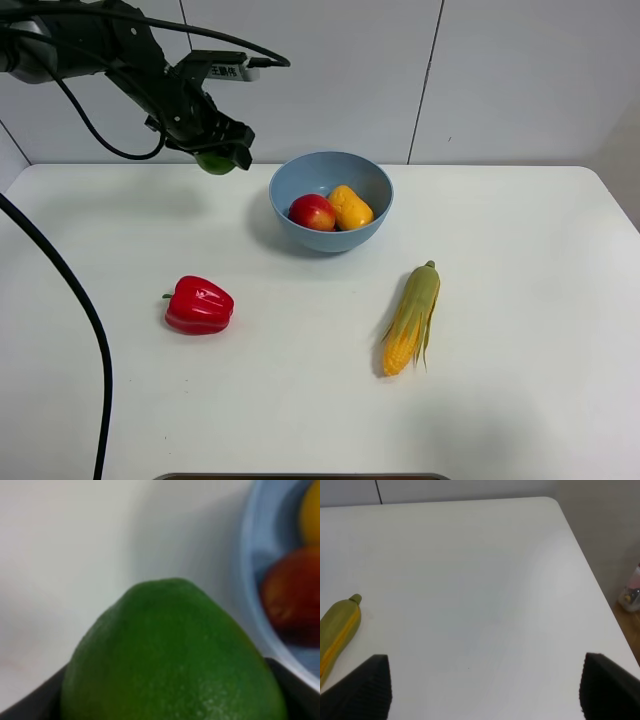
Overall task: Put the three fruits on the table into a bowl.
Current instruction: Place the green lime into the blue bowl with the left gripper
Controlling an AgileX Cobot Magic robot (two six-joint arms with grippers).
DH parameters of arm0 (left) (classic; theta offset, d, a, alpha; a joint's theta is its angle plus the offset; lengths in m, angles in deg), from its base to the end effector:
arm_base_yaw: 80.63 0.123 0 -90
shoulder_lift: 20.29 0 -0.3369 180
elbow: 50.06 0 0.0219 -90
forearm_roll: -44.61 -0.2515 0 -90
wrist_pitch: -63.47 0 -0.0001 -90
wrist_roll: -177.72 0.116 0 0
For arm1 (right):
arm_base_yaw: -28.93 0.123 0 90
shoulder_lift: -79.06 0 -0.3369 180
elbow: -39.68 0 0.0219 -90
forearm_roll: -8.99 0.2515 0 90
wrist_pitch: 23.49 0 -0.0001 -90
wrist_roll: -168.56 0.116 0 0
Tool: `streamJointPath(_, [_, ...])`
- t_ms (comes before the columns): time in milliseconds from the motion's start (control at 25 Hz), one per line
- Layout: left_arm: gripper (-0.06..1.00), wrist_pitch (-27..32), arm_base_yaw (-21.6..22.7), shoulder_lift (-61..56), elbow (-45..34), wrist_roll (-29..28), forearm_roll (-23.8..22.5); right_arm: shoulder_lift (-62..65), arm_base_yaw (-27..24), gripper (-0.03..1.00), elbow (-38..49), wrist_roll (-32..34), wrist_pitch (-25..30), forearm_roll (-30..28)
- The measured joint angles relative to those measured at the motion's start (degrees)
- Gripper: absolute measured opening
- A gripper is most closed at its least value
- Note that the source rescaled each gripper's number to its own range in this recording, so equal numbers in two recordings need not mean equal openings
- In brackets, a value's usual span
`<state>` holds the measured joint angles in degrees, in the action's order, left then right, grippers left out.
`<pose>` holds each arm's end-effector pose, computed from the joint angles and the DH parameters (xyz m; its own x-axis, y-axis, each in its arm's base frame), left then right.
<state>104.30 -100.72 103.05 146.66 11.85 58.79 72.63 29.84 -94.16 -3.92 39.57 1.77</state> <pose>0.4589 -0.1876 0.2579 -0.7582 0.3379 -0.5576 0.4664 0.8787 -0.1017 -0.0441 -0.0137 0.2813 -0.4224 0.0667 -0.9039 0.1169 0.9930 0.0186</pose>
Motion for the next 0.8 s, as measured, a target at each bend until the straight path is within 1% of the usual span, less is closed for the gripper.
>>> streamJointPath(200, [0.0, -5.63, -4.79, 0.0, 0.0, 0.05, 0.7, 0.0, 0.0, 0.49, 0.0, 0.0, 0.0, 0.0])
streamJointPath(480, [0.0, -11.49, -10.55, 0.81, 0.0, -0.4, 0.89, 0.0, 0.0, 0.49, 0.0, 0.0, 0.0, 0.0])
streamJointPath(680, [0.0, -14.17, -12.66, 3.41, 0.0, -0.6, 1.6, 0.0, 0.0, 0.49, 0.0, 0.0, 0.0, 0.0])
streamJointPath(800, [0.0, -15.66, -12.97, 4.14, 0.0, -0.6, 1.94, 0.0, 0.0, 0.49, 0.0, 0.0, 0.0, 0.0])
